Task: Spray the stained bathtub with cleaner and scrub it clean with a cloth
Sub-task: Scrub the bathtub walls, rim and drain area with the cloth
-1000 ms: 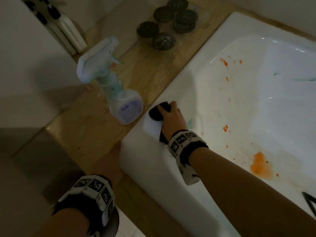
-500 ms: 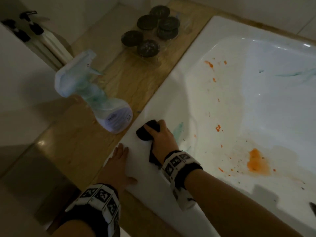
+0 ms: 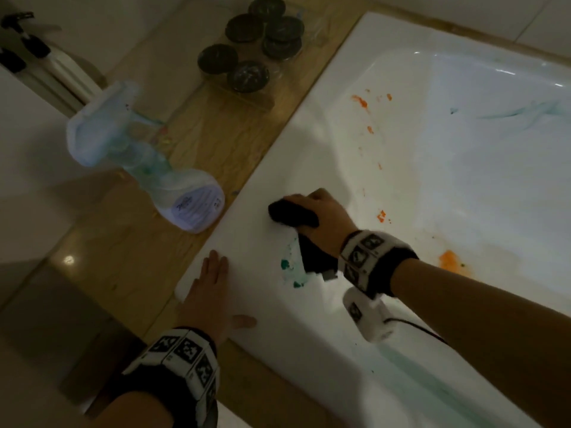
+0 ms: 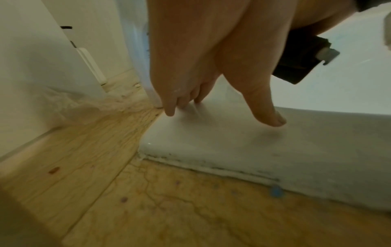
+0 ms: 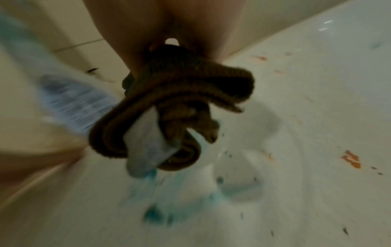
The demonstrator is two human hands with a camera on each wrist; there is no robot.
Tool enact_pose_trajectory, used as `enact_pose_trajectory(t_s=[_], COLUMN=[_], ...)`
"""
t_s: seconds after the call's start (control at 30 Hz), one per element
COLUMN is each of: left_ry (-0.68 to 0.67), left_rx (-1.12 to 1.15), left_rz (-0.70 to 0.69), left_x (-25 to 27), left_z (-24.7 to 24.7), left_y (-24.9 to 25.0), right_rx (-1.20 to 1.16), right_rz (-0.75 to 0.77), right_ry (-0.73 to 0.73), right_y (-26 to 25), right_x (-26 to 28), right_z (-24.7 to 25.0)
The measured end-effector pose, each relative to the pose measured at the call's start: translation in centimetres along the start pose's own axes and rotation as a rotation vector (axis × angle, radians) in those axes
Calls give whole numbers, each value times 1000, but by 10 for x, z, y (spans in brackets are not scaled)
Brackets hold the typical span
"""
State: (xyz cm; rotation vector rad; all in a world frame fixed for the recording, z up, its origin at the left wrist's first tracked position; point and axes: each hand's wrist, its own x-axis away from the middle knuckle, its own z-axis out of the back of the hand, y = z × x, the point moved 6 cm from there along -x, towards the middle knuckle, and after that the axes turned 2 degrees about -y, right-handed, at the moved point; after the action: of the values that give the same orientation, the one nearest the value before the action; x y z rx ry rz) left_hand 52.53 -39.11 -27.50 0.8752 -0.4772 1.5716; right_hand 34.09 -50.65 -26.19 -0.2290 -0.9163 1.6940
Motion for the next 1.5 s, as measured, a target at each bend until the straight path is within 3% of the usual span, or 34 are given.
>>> enact_pose_trajectory(t_s=[0.1, 0.2, 0.27, 0.43, 0.63, 0.77, 0.93, 1.1, 1.2, 1.33, 1.5], left_ry=[6, 90, 119, 15, 6, 4, 3, -1, 1, 6, 23], left_rx=[-36, -89, -115, -150, -169, -159, -151, -191, -149, -124, -127], left_rz=[-59, -50, -25, 19, 32, 23, 20, 23, 1, -19, -14], left_x=[2, -1, -2, -2, -1, -3, -1, -1, 0, 0, -6], left_z=[-14, -20, -21, -22, -19, -21, -20, -15, -13, -11, -7], left_y=[19, 34, 36, 37, 39, 37, 39, 42, 41, 39, 37], right_rx=[-55, 41, 103, 69, -41, -149, -57, -110, -97, -126, -145], right_rz=[136, 161, 173, 82, -82, 25, 53, -169, -338, -275, -46], right_ry=[-189, -464, -522, -429, -292, -200, -253, -122, -127, -143, -184], right_y=[-10, -9, -5, 1, 14, -1, -5, 25, 53, 53, 7], right_x=[55, 107, 114, 87, 74, 87, 72, 47, 34, 31, 46], right_z=[-30, -61, -72, -75, -76, -73, -76, -65, -56, -41, -57])
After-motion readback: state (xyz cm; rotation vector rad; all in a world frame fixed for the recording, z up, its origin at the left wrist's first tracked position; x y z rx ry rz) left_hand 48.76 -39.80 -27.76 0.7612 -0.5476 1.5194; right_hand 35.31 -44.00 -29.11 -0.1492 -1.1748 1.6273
